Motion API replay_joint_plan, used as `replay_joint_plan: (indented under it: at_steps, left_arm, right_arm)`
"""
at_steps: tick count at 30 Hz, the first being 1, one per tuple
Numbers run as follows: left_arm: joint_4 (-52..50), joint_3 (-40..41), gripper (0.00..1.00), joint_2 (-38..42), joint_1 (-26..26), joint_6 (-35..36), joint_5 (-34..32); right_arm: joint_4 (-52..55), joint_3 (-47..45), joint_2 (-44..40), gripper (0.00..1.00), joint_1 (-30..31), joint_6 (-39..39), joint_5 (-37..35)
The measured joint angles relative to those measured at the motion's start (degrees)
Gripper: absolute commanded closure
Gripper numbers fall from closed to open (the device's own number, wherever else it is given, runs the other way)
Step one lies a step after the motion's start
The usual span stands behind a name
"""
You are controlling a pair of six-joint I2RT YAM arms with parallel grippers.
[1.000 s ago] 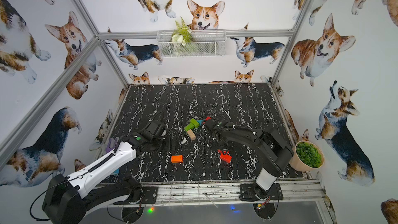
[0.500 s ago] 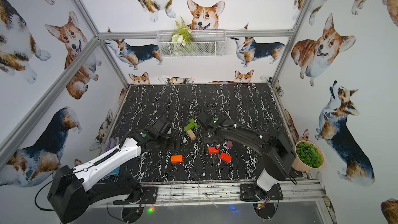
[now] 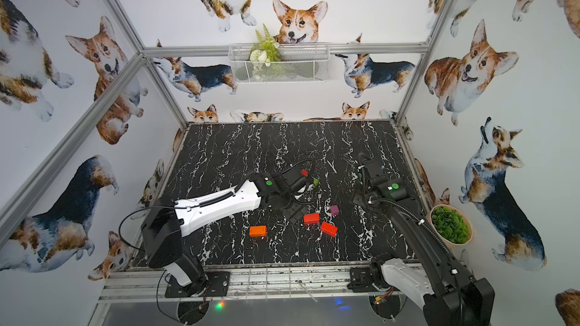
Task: Assemble a heart with building blocks
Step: Pick up the building block from the center of the board.
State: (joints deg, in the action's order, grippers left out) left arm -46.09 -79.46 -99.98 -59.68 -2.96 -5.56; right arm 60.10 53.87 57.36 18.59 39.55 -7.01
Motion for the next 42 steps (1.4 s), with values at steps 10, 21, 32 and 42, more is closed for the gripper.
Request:
replay_joint_plan:
  at_steps: [10,21,32,42]
  left_arm:
    - [-2.4,-6.3,0.11,-9.0,-1.3,12.8,2.4]
    - [3.0,-5.0,0.26,-13.5,-3.1,12.0,3.8]
    - [9.4,-2.8,0.74,-15.5,-4.0,7.8,5.9]
    - [12.2,-0.3,0.92,-13.9,-2.9,3.3,6.8]
  right_arm:
    - [-0.9,-0.5,0.2,0.29,-0.9,-2.1,4.0]
    - [-1.6,-1.4,0.0,0.31,-1.1,-2.3,6.2]
    - [-2.5,-1.0,0.8,0.33,-1.1,-3.3,7.0]
    - [-2.6,-0.2,1.2,0.34,-1.1,-3.5,7.2]
